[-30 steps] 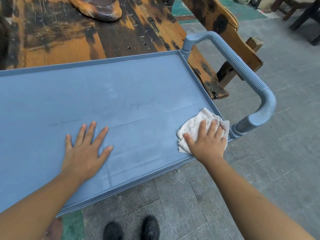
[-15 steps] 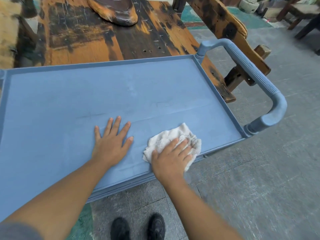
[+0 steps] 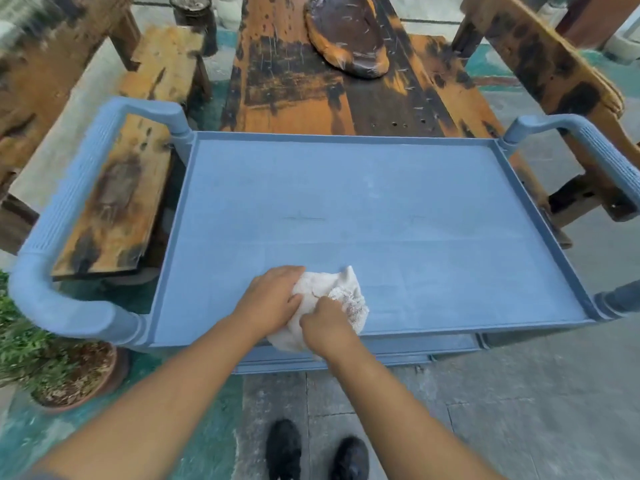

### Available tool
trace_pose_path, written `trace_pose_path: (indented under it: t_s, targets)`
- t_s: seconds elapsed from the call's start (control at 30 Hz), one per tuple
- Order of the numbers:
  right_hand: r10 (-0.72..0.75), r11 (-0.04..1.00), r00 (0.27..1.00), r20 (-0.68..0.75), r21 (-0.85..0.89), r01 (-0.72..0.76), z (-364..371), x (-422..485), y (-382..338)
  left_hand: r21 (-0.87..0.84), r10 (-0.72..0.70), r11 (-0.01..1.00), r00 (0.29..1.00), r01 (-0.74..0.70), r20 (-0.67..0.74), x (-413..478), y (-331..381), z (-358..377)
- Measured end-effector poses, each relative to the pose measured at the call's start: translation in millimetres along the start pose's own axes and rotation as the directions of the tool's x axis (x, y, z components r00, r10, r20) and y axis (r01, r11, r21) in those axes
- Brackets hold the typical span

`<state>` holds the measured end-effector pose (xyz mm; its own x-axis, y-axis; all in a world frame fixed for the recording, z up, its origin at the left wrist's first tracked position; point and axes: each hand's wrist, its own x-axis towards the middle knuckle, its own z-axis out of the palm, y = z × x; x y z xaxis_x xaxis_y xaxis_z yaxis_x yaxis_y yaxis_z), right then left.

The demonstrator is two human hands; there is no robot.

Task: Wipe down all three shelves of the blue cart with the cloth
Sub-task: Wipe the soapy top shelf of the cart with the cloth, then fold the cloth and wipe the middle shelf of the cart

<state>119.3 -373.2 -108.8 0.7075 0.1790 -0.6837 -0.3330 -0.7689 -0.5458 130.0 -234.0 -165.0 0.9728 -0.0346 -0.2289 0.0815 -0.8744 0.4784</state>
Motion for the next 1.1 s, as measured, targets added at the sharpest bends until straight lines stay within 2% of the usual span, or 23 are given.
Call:
trace_pose_path:
  t_s: [0.1, 0.23, 0.3, 0.4, 0.5, 0.57, 0.63, 0.77, 0.83, 0.9, 0.97, 1.1]
  targets:
    - [-0.067, 0.994, 0.998, 0.022, -0.081, 0.069, -28.3, 4.7, 1.6, 0.023, -0.053, 0.998, 0.999, 0.053, -0.002, -9.1, -11.9, -10.2]
    - [-0.156, 0.954, 0.98, -0.123, -0.276, 0.117, -56.3, 24.7, -6.3, -0.063, -0.122, 0.99, 0.991, 0.125, 0.05, -8.1, -13.4, -17.7]
    - [-0.282, 0.906, 0.949, -0.14, -0.363, 0.216, -62.0, 37.8, -8.9, -0.067, -0.166, 0.983, 0.984, 0.17, 0.071, -7.3, -10.6, -17.9]
    - [-0.419, 0.765, 0.908, 0.021, -0.53, 0.366, -65.1, 57.1, -5.7, -0.032, -0.234, 0.97, 0.964, 0.24, 0.125, -8.8, -7.5, -17.8]
    - [-0.449, 0.593, 0.869, 0.206, -0.658, 0.463, -60.7, 67.9, 1.8, 0.005, -0.266, 0.963, 0.953, 0.268, 0.144, -12.7, -5.7, -19.8]
    - [-0.47, 0.478, 0.855, 0.219, -0.751, 0.455, -55.8, 70.5, 8.0, 0.027, -0.273, 0.962, 0.951, 0.272, 0.147, -16.9, -3.8, -21.2]
    - [-0.486, 0.413, 0.847, 0.214, -0.798, 0.439, -53.8, 70.9, 14.1, 0.055, -0.266, 0.964, 0.952, 0.26, 0.153, -21.9, -0.1, -21.0]
    - [-0.474, 0.396, 0.842, 0.258, -0.791, 0.466, -63.7, 66.0, 18.9, -0.02, -0.256, 0.965, 0.959, 0.261, 0.122, -34.6, 9.1, -22.9]
    - [-0.494, 0.38, 0.814, 0.306, -0.767, 0.518, -71.8, 57.5, 20.1, -0.113, -0.277, 0.952, 0.957, 0.286, 0.09, -47.0, 14.4, -27.1]
    - [-0.536, 0.414, 0.781, 0.322, -0.705, 0.575, -79.3, 45.7, 24.9, -0.196, -0.265, 0.94, 0.96, 0.278, 0.092, -62.2, 19.1, -32.3]
    - [-0.572, 0.444, 0.758, 0.313, -0.658, 0.608, -84.6, 29.1, 31.2, -0.167, -0.208, 0.96, 0.971, 0.226, 0.121, -77.0, 21.6, -35.3]
    - [-0.584, 0.551, 0.758, 0.289, -0.544, 0.633, -85.3, -3.6, 41.5, -0.187, -0.135, 0.969, 0.981, 0.16, 0.139, -104.3, 23.3, -40.9]
